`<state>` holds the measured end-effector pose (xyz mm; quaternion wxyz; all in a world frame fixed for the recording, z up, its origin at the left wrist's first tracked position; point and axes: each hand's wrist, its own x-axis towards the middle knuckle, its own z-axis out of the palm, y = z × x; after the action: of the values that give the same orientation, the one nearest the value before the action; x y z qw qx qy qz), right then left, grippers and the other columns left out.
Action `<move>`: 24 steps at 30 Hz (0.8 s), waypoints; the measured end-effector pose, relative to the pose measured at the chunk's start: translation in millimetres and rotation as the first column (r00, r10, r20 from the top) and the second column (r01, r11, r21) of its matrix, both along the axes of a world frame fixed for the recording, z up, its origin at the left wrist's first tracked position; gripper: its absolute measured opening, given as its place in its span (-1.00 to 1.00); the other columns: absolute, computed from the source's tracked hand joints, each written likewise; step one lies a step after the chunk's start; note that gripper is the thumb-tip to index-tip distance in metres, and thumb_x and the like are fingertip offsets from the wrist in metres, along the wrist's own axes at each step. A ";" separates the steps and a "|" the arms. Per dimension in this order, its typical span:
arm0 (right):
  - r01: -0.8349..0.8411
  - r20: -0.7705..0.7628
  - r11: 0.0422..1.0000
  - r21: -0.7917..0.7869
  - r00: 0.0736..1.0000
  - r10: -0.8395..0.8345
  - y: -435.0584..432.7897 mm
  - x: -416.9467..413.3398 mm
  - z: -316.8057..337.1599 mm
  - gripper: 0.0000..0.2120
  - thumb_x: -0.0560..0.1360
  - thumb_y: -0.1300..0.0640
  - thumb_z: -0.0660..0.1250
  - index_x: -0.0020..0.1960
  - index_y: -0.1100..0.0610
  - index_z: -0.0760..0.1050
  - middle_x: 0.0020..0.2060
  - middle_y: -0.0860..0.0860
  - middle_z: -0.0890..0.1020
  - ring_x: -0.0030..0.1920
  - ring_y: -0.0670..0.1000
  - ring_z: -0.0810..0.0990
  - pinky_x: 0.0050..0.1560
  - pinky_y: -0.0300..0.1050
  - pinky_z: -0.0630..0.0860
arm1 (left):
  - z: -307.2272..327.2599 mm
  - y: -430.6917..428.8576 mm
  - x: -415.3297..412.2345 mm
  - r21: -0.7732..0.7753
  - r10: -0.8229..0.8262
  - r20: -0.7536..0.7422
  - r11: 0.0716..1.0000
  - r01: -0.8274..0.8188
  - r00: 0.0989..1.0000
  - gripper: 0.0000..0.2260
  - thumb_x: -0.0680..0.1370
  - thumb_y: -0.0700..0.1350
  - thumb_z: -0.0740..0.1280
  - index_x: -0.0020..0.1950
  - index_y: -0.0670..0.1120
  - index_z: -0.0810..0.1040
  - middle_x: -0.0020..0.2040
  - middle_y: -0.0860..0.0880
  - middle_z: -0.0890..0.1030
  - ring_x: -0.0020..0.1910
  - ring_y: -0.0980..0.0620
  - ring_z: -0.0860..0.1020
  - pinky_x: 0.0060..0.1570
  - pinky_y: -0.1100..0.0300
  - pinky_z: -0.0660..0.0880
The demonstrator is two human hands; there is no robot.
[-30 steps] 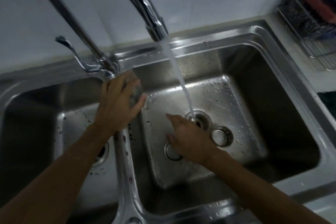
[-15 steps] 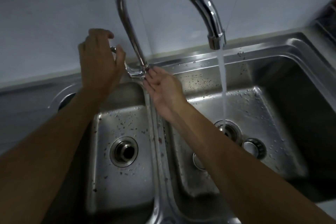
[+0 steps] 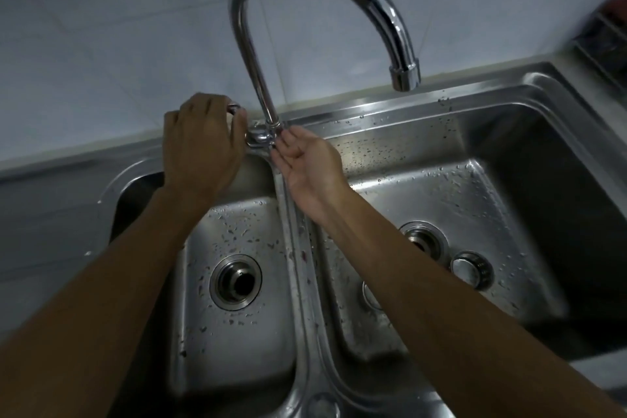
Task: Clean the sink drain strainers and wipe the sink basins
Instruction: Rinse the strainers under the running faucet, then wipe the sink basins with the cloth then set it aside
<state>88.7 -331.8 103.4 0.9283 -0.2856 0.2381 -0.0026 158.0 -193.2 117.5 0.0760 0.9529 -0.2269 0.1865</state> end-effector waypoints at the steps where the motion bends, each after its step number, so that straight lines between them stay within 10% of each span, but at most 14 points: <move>1: -0.006 -0.002 1.000 0.001 1.000 0.006 -0.4 -1.1 1.4 -0.39 0.56 0.52 0.04 0.59 0.29 0.13 0.51 0.19 0.37 0.51 0.14 0.35 0.53 0.05 0.30 | 0.0 -1.6 0.5 0.000 -0.001 -0.013 1.000 0.001 1.000 -0.62 0.72 0.05 0.15 0.30 -0.22 0.53 0.22 -0.25 0.60 0.23 -0.25 0.55 0.21 -0.12 0.37; 4: -0.065 -0.046 0.996 -0.065 0.997 0.062 -11.1 -12.3 7.2 -0.60 0.60 0.44 0.09 0.39 0.30 0.43 0.35 0.25 0.54 0.41 0.20 0.49 0.46 0.06 0.41 | -8.1 -12.0 -21.7 -0.107 0.037 -0.151 0.993 -0.053 0.988 -0.39 0.69 0.18 0.19 0.55 -0.24 0.27 0.48 -0.29 0.41 0.47 -0.29 0.39 0.42 -0.21 0.32; 6: -0.147 -0.102 0.914 -0.379 0.988 0.117 -32.0 -33.7 10.0 -0.79 0.63 0.31 0.18 0.13 0.30 0.58 0.14 0.30 0.64 0.23 0.26 0.61 0.37 0.24 0.47 | -22.3 -27.8 -58.5 -0.197 0.092 -0.250 0.970 -0.144 0.964 -0.23 0.65 0.29 0.14 0.65 -0.23 0.07 0.63 -0.29 0.19 0.61 -0.28 0.20 0.54 -0.22 0.19; 9: -0.220 -0.171 0.357 -0.908 0.971 0.164 -88.9 -94.3 5.1 -0.69 0.62 0.16 0.26 0.34 0.17 0.52 0.22 0.15 0.65 0.25 0.17 0.60 0.36 0.18 0.47 | -52.8 -71.0 -124.4 -0.180 0.047 -0.324 0.977 -0.110 0.945 -0.18 0.62 0.33 0.08 0.67 -0.22 0.06 0.67 -0.28 0.09 0.65 -0.28 0.10 0.55 -0.29 0.15; 11: -0.258 -0.269 -0.114 -0.959 0.958 0.094 -145.4 -147.0 0.4 -0.53 0.62 0.06 0.27 0.52 0.07 0.35 0.41 0.04 0.52 0.38 0.06 0.48 0.40 -0.01 0.41 | -70.9 -117.6 -163.9 -0.166 -0.060 -0.388 0.986 -0.005 0.920 -0.17 0.59 0.36 0.04 0.68 -0.18 0.09 0.68 -0.24 0.08 0.66 -0.24 0.08 0.57 -0.27 0.14; 13: -0.291 -0.310 -0.379 -0.878 0.951 -0.010 -209.7 -202.6 2.1 -0.48 0.62 0.01 0.27 0.55 0.06 0.29 0.46 0.04 0.45 0.43 0.05 0.43 0.39 -0.03 0.41 | -82.5 -174.3 -199.6 -0.198 -0.184 -0.450 0.975 0.103 0.874 -0.17 0.57 0.39 0.01 0.68 -0.11 0.09 0.70 -0.18 0.05 0.68 -0.19 0.05 0.61 -0.23 0.08; 20: -0.658 -0.523 -0.469 -0.589 0.753 -0.400 -415.1 -366.5 4.5 -0.37 0.63 -0.17 0.14 0.62 0.06 0.13 0.61 0.09 0.20 0.60 0.17 0.15 0.55 0.25 0.22 | -90.1 -359.7 -315.3 -0.258 -0.509 -0.500 0.860 0.441 0.700 -0.19 0.60 0.45 -0.04 0.71 0.02 -0.11 0.71 -0.08 -0.19 0.68 -0.08 -0.22 0.60 -0.04 -0.16; 24: -0.819 -0.649 -0.304 -0.487 0.572 -0.502 -456.4 -412.5 -19.6 -0.24 0.58 -0.38 0.00 0.64 -0.03 -0.05 0.65 0.06 -0.03 0.63 0.23 -0.04 0.55 0.36 0.05 | -93.0 -422.2 -358.0 -0.213 -0.547 -0.519 0.827 0.521 0.657 -0.20 0.61 0.45 -0.02 0.71 0.04 -0.11 0.70 -0.09 -0.25 0.68 -0.08 -0.25 0.61 -0.11 -0.07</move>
<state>-323.8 -788.1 83.7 0.0601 -0.8930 0.4322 0.1102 -200.0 -615.4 24.6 0.2117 0.8533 -0.4595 -0.1260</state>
